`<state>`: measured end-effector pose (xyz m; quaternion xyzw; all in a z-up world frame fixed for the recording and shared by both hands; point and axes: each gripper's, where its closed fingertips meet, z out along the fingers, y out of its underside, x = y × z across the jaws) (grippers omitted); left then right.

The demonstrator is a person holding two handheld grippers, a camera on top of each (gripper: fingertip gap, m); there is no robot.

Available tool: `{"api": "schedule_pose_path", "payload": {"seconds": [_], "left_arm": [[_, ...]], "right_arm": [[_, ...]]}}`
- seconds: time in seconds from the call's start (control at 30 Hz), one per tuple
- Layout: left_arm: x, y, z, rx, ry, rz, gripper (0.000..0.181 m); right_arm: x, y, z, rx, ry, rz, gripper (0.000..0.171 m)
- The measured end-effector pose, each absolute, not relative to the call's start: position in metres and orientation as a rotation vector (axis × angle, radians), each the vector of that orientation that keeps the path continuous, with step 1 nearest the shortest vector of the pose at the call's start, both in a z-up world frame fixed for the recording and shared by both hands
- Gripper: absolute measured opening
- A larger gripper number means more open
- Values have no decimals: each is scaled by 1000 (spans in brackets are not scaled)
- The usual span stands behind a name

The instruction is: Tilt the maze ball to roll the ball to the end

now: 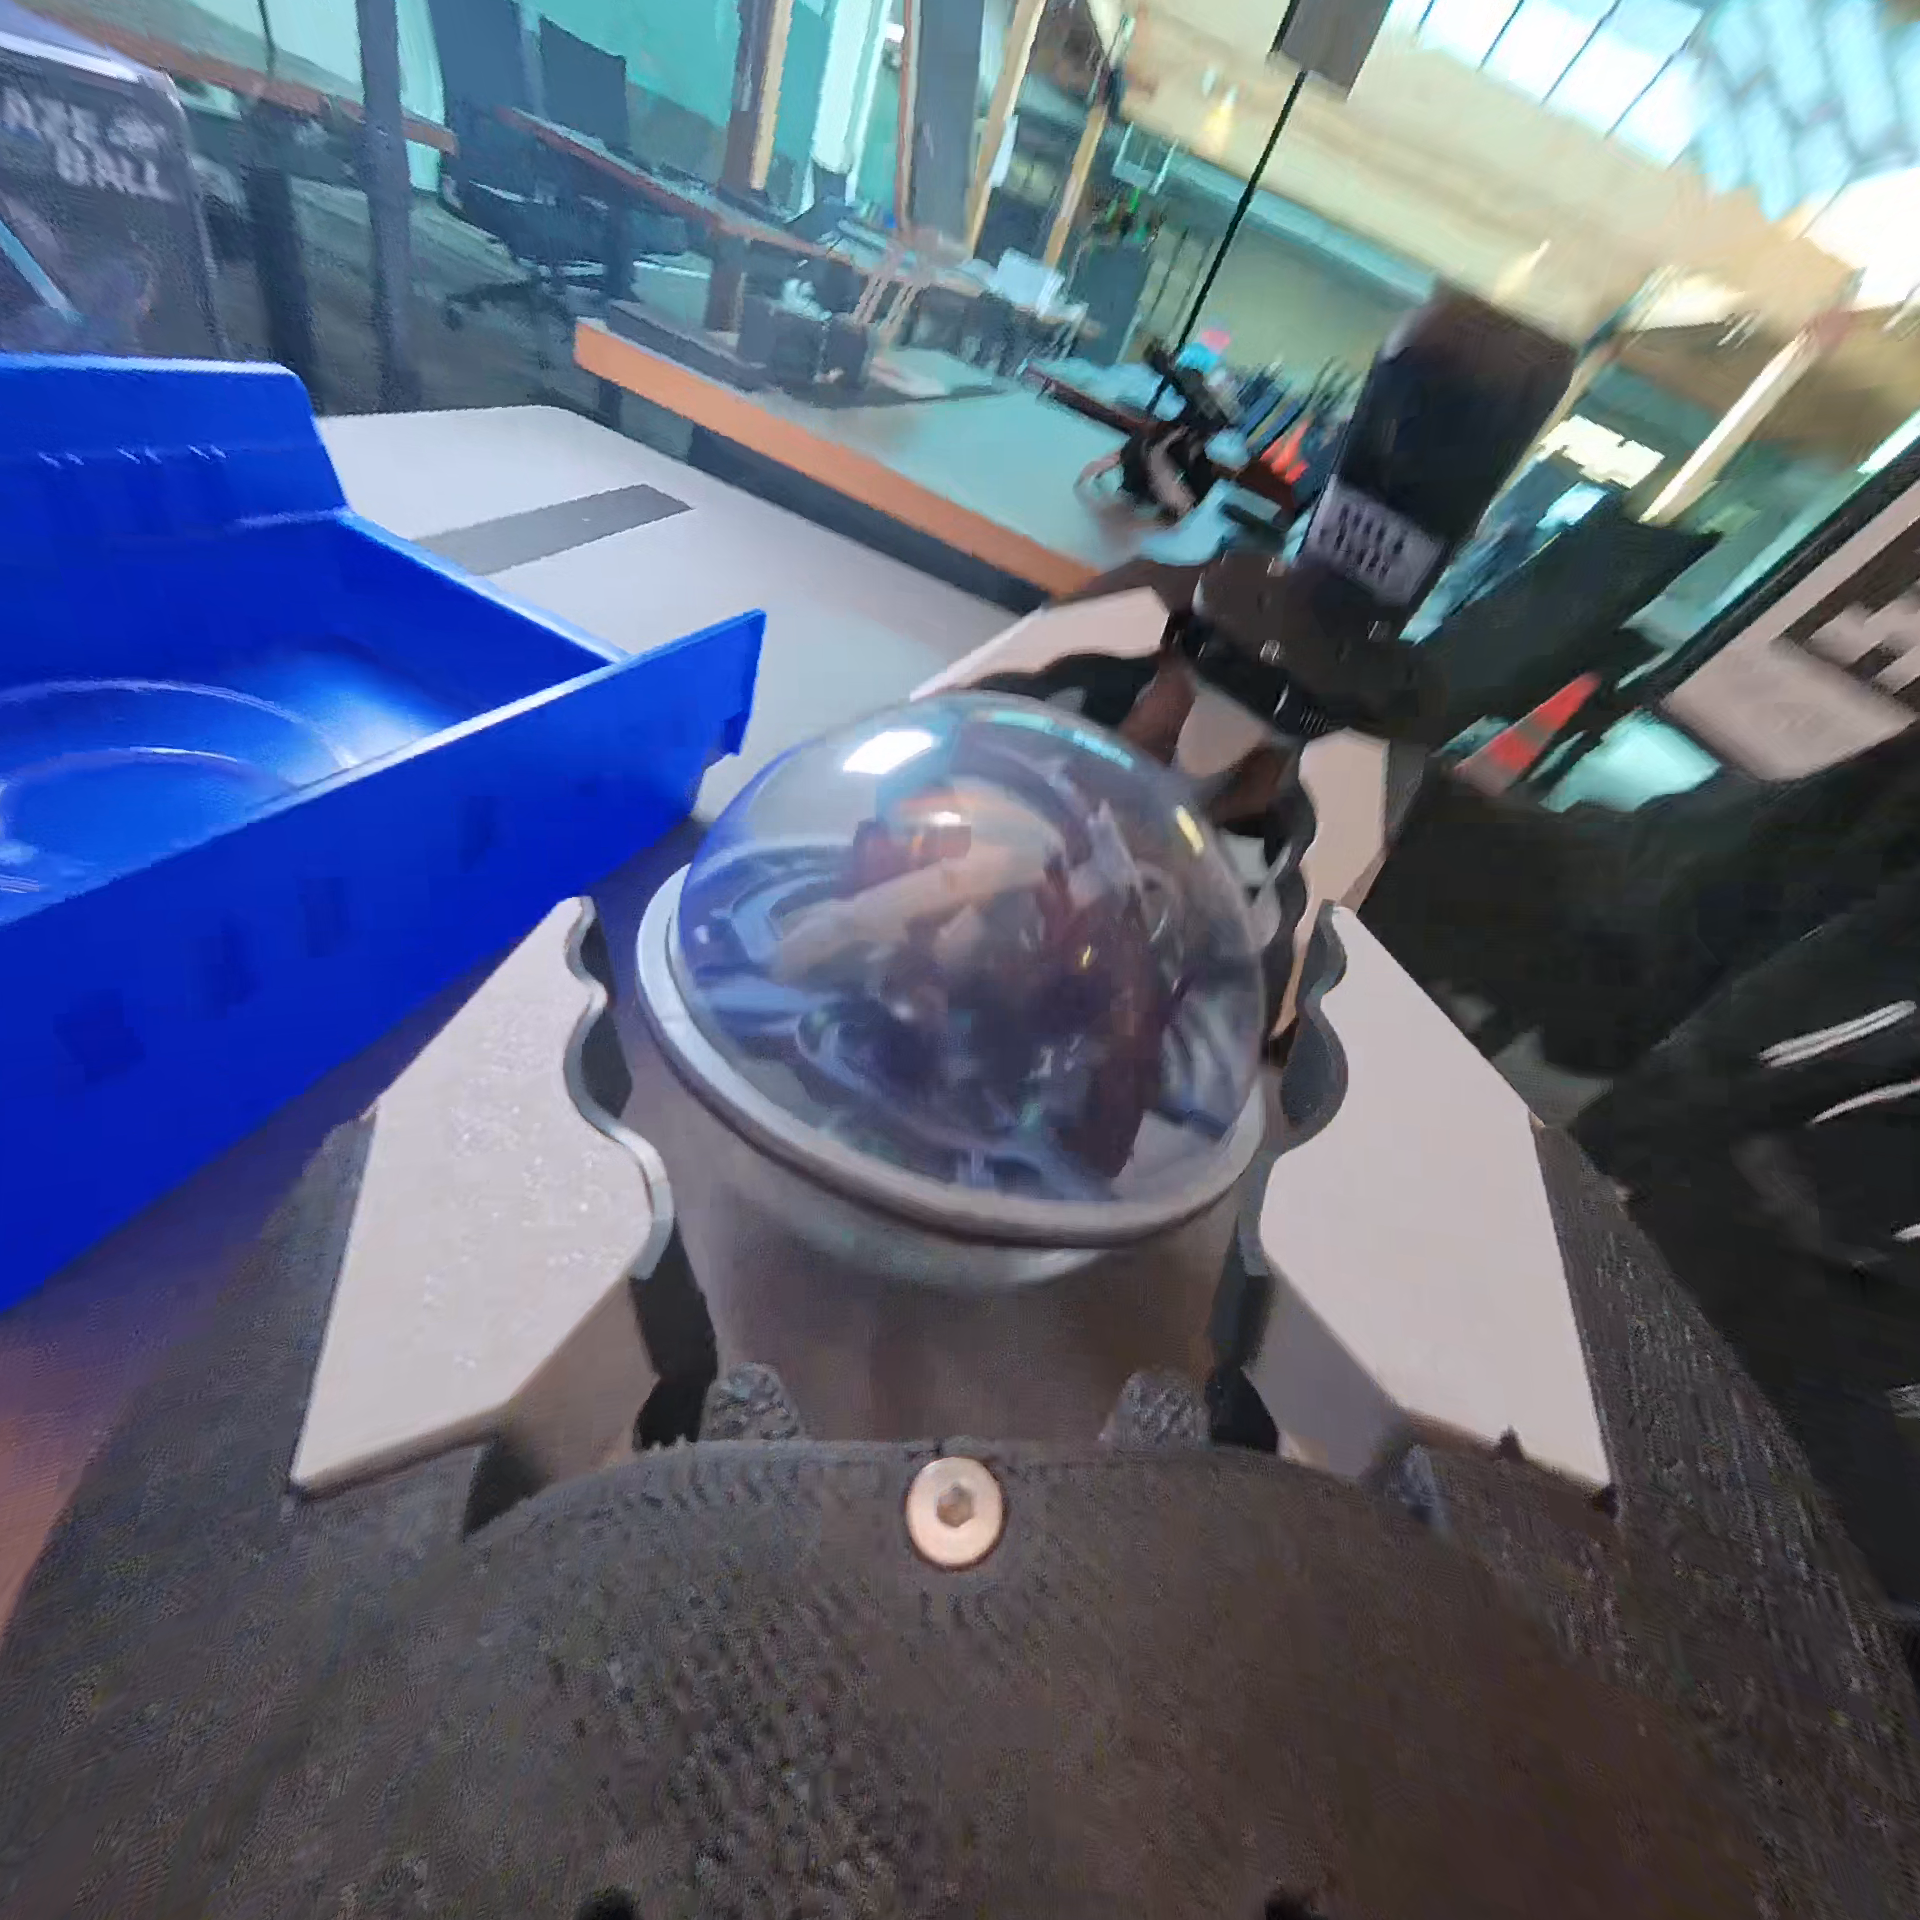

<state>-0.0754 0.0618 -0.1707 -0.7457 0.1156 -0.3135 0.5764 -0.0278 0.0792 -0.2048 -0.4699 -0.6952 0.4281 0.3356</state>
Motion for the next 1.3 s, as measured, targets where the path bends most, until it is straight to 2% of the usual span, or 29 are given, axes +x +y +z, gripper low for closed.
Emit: {"api": "schedule_pose_path", "payload": {"seconds": [0.2, 0.57, 0.77, 0.97, 1.07, 1.3], "left_arm": [[-61, 58, -200, -1818, 400, -593, 126], [-65, 58, -192, -1774, 420, -539, 117], [-72, 48, -207, -1856, 322, -716, 134], [-41, 53, -235, -1906, 573, -555, 146], [-45, 63, -255, -1946, 675, -407, 148], [-51, 83, -266, -1931, 653, -491, 147]], "right_arm": [[-34, 74, -203, -1216, -1801, 1104, 135], [-24, 82, -207, -1229, -1757, 1135, 133], [-15, 91, -212, -1252, -1733, 1160, 133], [-9, 98, -221, -1282, -1730, 1151, 132], [-6, 103, -223, -1302, -1726, 1185, 132], [-8, 116, -214, -1224, -1696, 1158, 130]]}}
